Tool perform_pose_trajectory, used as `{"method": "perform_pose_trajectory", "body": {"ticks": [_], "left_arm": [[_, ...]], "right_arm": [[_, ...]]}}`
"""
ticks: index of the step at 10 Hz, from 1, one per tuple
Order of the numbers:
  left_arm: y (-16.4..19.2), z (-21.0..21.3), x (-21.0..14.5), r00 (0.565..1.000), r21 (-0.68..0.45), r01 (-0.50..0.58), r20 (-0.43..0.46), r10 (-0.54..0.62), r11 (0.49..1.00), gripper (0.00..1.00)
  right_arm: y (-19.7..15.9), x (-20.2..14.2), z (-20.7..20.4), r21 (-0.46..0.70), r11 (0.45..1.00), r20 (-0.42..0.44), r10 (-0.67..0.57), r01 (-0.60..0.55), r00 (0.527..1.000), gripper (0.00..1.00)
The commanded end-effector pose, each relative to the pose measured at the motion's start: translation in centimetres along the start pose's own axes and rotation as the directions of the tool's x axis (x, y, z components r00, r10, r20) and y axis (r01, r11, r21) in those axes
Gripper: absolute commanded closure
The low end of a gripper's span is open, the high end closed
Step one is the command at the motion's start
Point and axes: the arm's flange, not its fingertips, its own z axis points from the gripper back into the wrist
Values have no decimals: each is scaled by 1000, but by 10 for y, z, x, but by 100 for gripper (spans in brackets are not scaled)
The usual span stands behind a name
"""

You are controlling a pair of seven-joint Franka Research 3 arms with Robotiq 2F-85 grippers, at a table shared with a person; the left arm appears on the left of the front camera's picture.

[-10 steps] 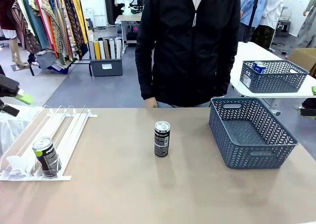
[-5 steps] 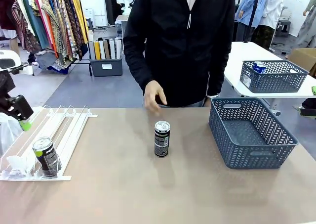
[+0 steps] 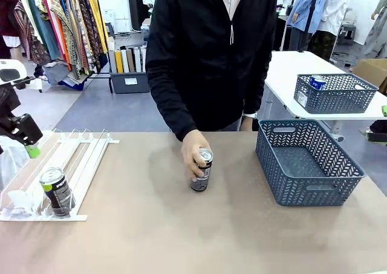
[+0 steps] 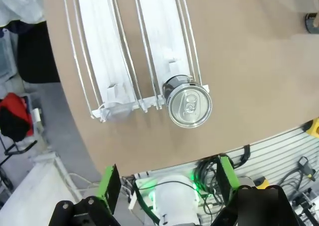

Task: Retrieve and store the cans from the dispenser.
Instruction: Pick up one can from the Automatic Can Dispenser and place it in the middle of the table.

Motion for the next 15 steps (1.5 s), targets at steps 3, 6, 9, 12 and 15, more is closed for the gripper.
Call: {"method": "perform_pose_trajectory", "body": {"ticks": [3, 6, 9, 12, 15], "left_arm": [[-33, -38, 5, 996, -49, -52, 75, 56, 997, 0], [-42, -75, 4, 990, 22, -137, 32, 136, 990, 0], [-44, -108, 17, 979, 53, -198, 66, 195, 979, 0], [-43, -128, 30, 979, 65, -205, 25, 204, 977, 0], [-40, -126, 29, 976, 73, -217, 14, 217, 973, 0]], "right_arm": [[4, 2, -1, 18, 1000, 13, 7, -8, 1000, 0], [4, 2, -1, 18, 1000, 13, 7, -8, 1000, 0], [4, 2, -1, 18, 1000, 13, 7, -8, 1000, 0], [4, 2, -1, 18, 1000, 13, 7, -8, 1000, 0], [4, 2, -1, 18, 1000, 13, 7, -8, 1000, 0]]}}
